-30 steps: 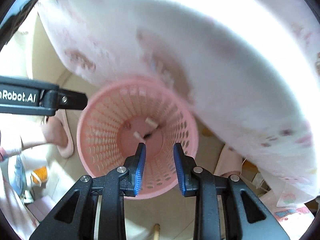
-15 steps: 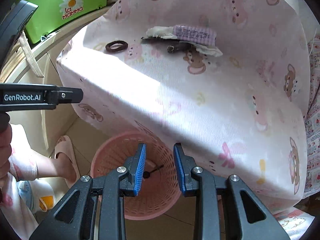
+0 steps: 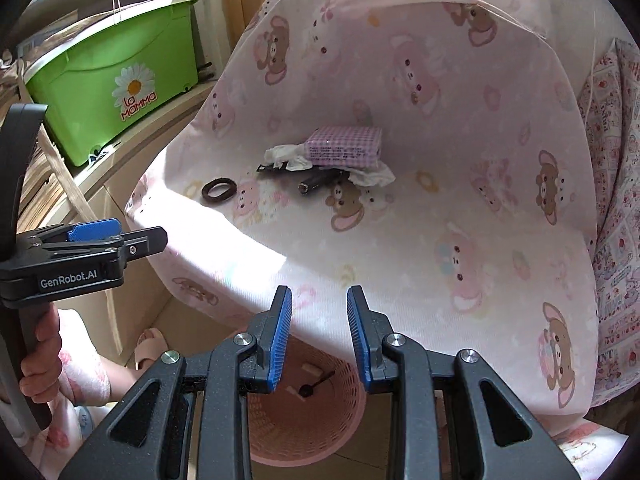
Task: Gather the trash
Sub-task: 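Open the left tool to drop the spool and raise both tools, then grasp the brown hair tie with the left tool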
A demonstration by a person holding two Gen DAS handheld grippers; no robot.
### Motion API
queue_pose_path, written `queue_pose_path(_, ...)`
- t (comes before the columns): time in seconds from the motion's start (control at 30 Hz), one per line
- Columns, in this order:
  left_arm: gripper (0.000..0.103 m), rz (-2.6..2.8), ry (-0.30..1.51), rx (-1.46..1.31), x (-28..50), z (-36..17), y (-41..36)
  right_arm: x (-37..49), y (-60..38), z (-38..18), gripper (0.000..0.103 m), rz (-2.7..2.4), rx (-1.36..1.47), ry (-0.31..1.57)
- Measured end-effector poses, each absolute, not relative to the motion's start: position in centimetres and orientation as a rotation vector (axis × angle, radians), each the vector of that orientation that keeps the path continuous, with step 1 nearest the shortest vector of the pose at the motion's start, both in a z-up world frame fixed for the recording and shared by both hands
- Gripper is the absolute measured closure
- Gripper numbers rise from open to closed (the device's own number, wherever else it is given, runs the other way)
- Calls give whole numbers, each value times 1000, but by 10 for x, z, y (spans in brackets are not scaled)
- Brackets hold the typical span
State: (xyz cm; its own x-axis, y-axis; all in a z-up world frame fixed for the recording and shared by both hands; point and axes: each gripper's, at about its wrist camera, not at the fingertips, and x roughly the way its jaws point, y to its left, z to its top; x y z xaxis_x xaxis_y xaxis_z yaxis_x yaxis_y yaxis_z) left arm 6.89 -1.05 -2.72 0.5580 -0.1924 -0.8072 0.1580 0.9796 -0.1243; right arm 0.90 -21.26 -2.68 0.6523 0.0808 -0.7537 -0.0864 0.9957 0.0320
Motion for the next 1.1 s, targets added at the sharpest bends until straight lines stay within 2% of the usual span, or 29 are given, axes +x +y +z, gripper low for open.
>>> queue_pose_path(0.23,26,-251,876,-105,68,-8,-6,15,-226,-21,72,37,27,822)
queue_pose_path(0.27,30,-255,882,-102,69,-9,-7,17,-227,-21,72,29,26,821)
queue_pose_path(0.37,53,-264,897,-67,74,-15,-14,21,-227,-23,72,16,26,826)
queue_pose_path(0.4,58,-264,897,-48,76,-18,-17,23,-227,-24,72,11,24,827)
queue_pose_path(0.57,58,-267,900,-23,85,-25,-29,27,-223,-24,72,3,2,821)
queue_pose_path(0.67,54,-268,906,-39,94,-28,-32,33,-223,-25,72,-19,-16,817)
queue_pose_path(0.77,46,-296,918,-48,106,-34,-39,41,-231,-24,72,-62,-7,809)
queue_pose_path(0.83,46,-277,916,-30,112,-40,-44,48,-240,-23,72,-84,26,807)
queue_pose_path(0.97,49,-218,934,-11,118,-52,-48,56,-259,-23,63,-141,77,803)
queue_pose_path(1.1,52,-240,946,-32,124,-56,-48,61,-273,-26,62,-164,129,817)
